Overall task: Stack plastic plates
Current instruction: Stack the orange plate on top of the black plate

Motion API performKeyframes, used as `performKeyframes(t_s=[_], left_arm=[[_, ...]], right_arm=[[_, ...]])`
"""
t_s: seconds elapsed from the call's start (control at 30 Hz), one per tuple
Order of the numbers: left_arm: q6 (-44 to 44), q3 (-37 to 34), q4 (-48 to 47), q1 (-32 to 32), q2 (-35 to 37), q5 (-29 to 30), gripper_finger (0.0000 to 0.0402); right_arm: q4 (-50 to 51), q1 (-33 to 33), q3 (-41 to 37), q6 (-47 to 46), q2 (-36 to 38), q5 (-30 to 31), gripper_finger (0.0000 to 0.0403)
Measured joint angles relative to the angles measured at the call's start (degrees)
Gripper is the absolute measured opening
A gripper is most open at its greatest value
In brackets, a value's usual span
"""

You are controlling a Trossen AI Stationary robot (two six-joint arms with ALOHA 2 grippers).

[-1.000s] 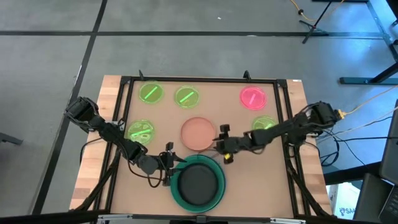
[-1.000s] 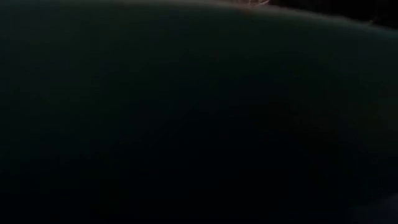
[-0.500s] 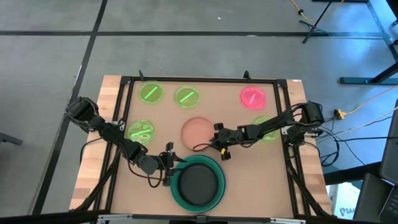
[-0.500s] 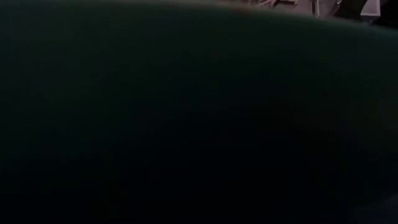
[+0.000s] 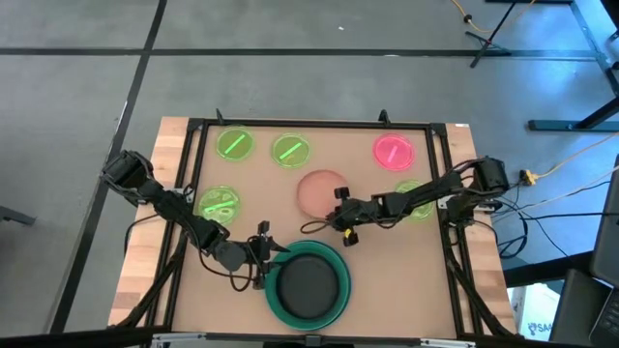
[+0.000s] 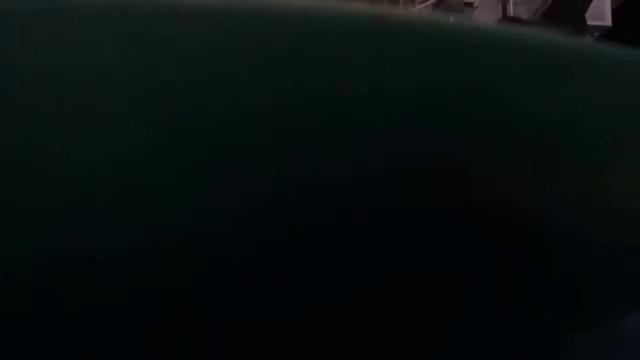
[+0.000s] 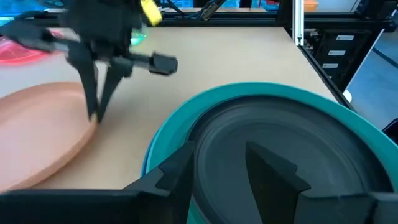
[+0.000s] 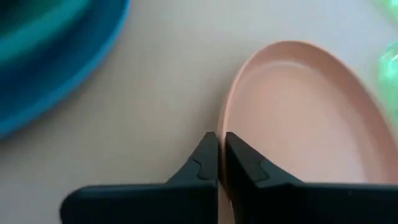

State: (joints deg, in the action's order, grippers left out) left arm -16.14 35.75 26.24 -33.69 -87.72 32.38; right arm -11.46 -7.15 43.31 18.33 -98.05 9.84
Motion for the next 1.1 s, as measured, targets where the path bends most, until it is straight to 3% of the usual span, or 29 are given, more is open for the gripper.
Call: performKeyframes(t_s=[0.33, 0.67, 1.1], left_arm=[[0.2, 0.0, -0.1, -0.2, 0.0, 4.0, 0.0137], [2.7, 0.0, 0.9, -2.4, 2.9, 14.1, 0.0137], [7.8, 0.0, 1.5, -1.1, 8.4, 18.1, 0.0137]], right_arm=[[-1.1, -10.0, 0.0, -2.3, 9.2, -3.1, 0.0005], [-9.5, -18.4, 0.0, -6.3, 7.1, -9.4, 0.0003], [-17.3, -18.8, 0.0, -13.1, 2.2, -19.6, 0.0007]])
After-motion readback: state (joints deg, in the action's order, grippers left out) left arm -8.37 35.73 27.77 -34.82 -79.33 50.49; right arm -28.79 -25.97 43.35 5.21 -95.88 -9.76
